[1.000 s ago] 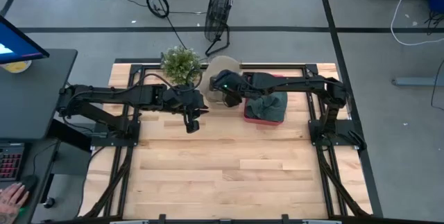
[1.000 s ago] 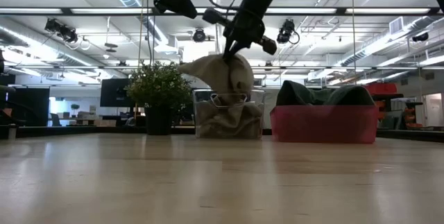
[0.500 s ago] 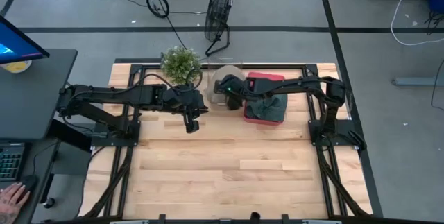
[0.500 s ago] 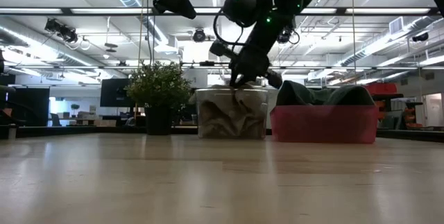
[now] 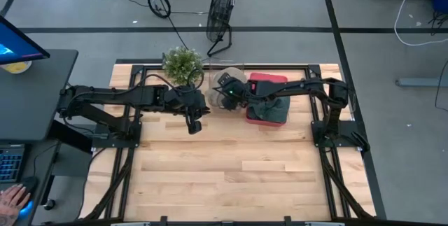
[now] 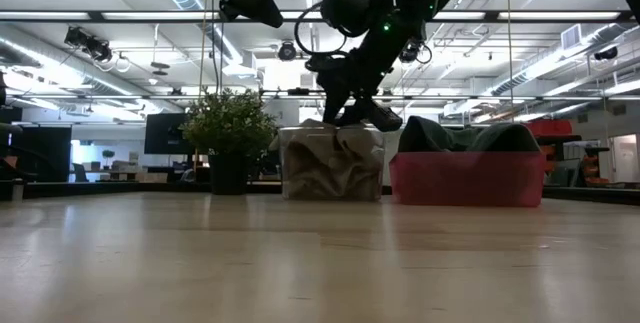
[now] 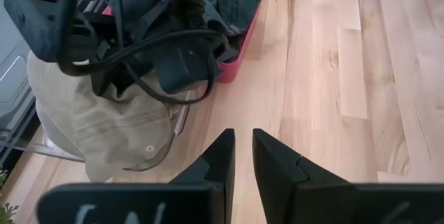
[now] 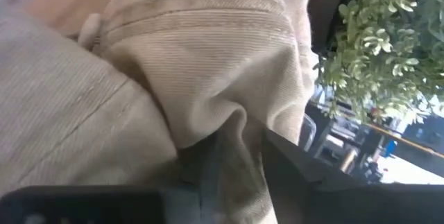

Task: Pick & Place hat
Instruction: Put the brown cap into the transparent bin

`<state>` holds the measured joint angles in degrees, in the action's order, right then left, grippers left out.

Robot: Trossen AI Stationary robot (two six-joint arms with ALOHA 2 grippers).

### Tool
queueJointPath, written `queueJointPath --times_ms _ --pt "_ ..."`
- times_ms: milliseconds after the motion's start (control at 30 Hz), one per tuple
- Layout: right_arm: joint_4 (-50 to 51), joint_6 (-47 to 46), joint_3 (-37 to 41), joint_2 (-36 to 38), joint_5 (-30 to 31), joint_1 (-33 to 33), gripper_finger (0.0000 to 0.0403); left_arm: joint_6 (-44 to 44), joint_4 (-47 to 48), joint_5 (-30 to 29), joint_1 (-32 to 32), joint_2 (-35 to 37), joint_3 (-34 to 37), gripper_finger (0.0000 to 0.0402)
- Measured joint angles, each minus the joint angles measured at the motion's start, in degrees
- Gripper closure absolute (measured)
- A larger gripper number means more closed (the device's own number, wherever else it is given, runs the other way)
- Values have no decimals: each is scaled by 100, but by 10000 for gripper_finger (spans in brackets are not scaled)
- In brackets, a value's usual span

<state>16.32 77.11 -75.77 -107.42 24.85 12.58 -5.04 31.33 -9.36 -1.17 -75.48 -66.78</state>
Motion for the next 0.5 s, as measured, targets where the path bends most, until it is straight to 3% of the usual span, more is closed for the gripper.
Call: queueJointPath --times_ms 300,500 --pt "-24 -601 5 97 457 -347 242 -43 -2 1 0 0 0 349" --pt "397 -2602 4 432 1227 -520 216 -100 7 2 0 2 0 349"
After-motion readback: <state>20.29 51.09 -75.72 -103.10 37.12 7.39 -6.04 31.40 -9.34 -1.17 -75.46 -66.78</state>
